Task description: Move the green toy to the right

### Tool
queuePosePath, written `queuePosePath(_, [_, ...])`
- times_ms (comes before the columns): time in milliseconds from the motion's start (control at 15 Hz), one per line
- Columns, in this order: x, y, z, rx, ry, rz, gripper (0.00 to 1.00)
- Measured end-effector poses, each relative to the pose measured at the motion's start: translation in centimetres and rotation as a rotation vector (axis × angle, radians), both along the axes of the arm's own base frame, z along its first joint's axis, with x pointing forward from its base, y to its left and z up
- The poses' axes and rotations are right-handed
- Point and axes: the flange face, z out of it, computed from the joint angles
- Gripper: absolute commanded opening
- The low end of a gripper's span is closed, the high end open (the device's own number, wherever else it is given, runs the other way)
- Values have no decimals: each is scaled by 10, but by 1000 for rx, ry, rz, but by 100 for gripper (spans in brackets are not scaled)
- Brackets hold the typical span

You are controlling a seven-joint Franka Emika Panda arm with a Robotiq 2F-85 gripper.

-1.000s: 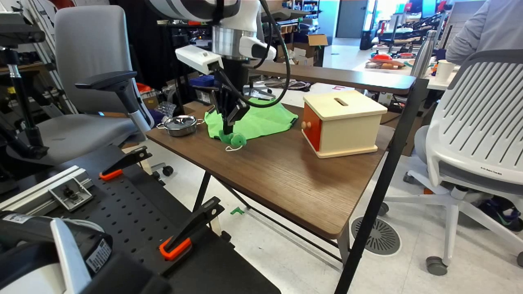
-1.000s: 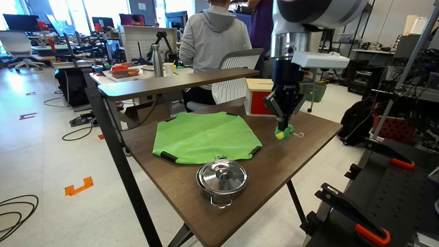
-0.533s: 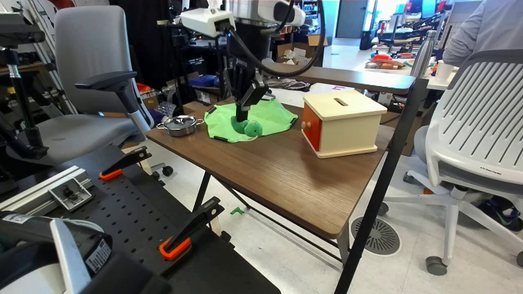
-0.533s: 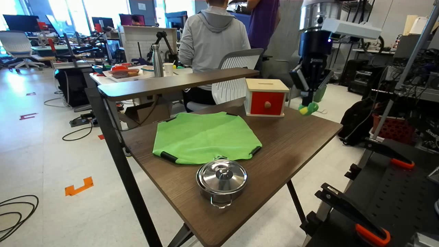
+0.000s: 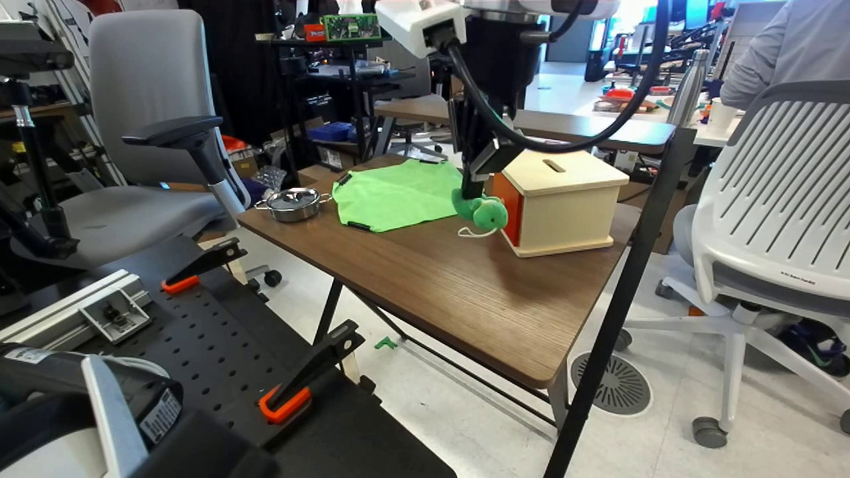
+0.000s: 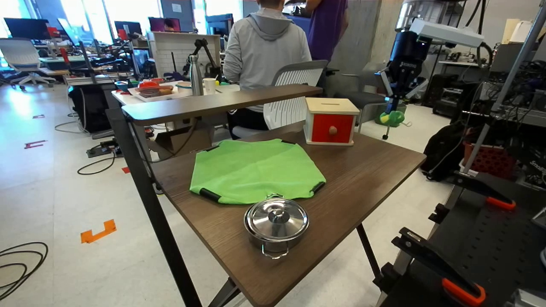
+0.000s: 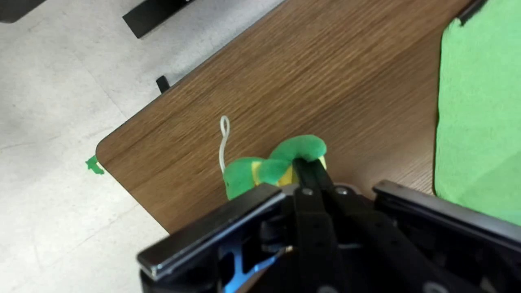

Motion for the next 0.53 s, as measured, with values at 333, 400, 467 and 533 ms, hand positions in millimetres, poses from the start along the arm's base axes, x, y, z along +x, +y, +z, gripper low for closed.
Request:
queuePosePath(333, [10, -32, -37, 13, -13, -170, 0])
queuePosePath(400, [11, -38, -47, 6, -5, -200, 0])
queuePosePath(467, [10, -44, -55, -2, 3, -231, 0])
queuePosePath(533, [9, -50, -63, -9, 13, -261, 0])
